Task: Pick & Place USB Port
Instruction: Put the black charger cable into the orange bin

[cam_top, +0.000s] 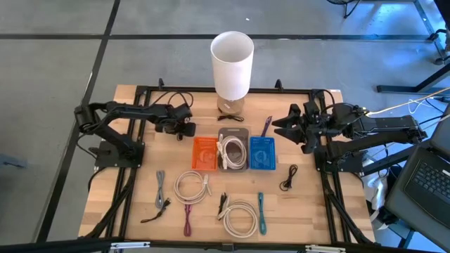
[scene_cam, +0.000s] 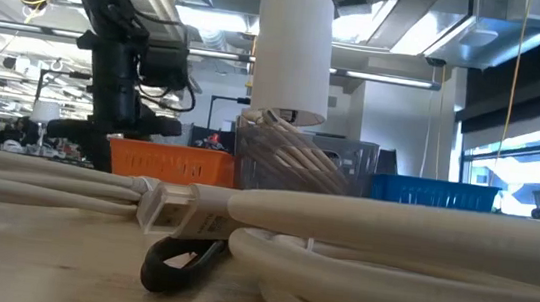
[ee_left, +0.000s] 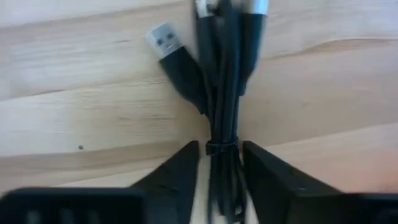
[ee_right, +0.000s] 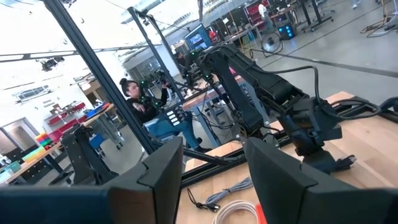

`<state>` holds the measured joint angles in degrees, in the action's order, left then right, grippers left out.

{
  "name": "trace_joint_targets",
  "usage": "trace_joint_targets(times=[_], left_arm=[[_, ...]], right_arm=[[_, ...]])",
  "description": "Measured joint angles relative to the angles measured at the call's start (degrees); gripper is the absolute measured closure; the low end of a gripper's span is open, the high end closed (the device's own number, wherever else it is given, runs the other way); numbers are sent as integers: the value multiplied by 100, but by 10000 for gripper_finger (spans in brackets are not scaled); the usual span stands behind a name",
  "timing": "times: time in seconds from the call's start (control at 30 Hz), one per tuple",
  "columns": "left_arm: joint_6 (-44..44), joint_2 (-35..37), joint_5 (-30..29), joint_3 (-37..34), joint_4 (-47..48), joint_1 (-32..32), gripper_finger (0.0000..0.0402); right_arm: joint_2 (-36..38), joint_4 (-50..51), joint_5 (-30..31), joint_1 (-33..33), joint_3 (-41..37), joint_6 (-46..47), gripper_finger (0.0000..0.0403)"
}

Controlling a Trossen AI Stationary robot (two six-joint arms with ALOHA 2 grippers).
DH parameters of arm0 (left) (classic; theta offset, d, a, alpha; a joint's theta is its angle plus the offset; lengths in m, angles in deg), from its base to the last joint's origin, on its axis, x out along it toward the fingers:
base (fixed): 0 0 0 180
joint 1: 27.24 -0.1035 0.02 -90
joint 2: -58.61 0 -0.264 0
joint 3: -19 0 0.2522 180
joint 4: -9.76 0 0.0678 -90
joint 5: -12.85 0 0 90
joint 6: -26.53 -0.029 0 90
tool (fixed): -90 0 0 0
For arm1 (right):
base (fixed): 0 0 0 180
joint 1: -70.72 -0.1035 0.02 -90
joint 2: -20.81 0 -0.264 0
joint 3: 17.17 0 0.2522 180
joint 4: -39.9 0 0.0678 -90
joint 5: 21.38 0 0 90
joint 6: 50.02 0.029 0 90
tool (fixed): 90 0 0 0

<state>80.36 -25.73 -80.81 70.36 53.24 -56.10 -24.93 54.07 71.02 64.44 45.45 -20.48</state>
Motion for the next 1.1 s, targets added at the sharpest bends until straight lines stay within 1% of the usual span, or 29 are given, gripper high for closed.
trace_joint_targets(times=[0.07, 0.13, 0.17, 0.23, 0.3, 0.4, 0.57, 0.73, 0.83, 0.9, 0.97, 1.03, 1.1], left_arm=[[-20, 45, -66, -15, 22, 0, 335], [-122, 89, -111, -16, -159, -2, 374], [-187, 127, -129, 0, -216, -4, 382], [-298, 211, -68, -2, -145, -7, 382], [-294, 316, 123, -6, -80, -17, 380], [-228, 667, 254, -6, 36, 15, 382], [-55, 1715, 97, -6, -178, 550, 383], [795, 2904, -580, -3, -294, 1337, 383], [1387, 3381, -1185, -3, -520, 1911, 383], [1661, 3520, -1544, 1, -782, 2334, 383], [1850, 3504, -1823, 1, -1080, 2735, 383], [2022, 3362, -2061, 5, -1394, 3106, 383], [2189, 3151, -2148, 7, -1629, 3418, 383]], right_arm=[[-2, 10, 0, 0, 0, 0, 222], [-2, 12, 0, 0, 0, 0, 222], [0, 28, 0, 0, 0, 0, 222], [-2, 57, 0, 0, 0, 0, 222], [-1, 96, 0, 0, 0, -1, 222], [-1, 155, 0, 0, 0, -7, 222], [-2, 277, 0, 0, 0, -35, 222], [0, 429, 1, 0, 0, -46, 222], [0, 468, 2, 0, 0, -68, 222], [0, 474, 29, 0, -2, -138, 222], [0, 472, 125, 0, 0, -161, 222], [0, 473, 161, 1, 0, -165, 222], [0, 472, 168, 0, 0, -158, 222]])
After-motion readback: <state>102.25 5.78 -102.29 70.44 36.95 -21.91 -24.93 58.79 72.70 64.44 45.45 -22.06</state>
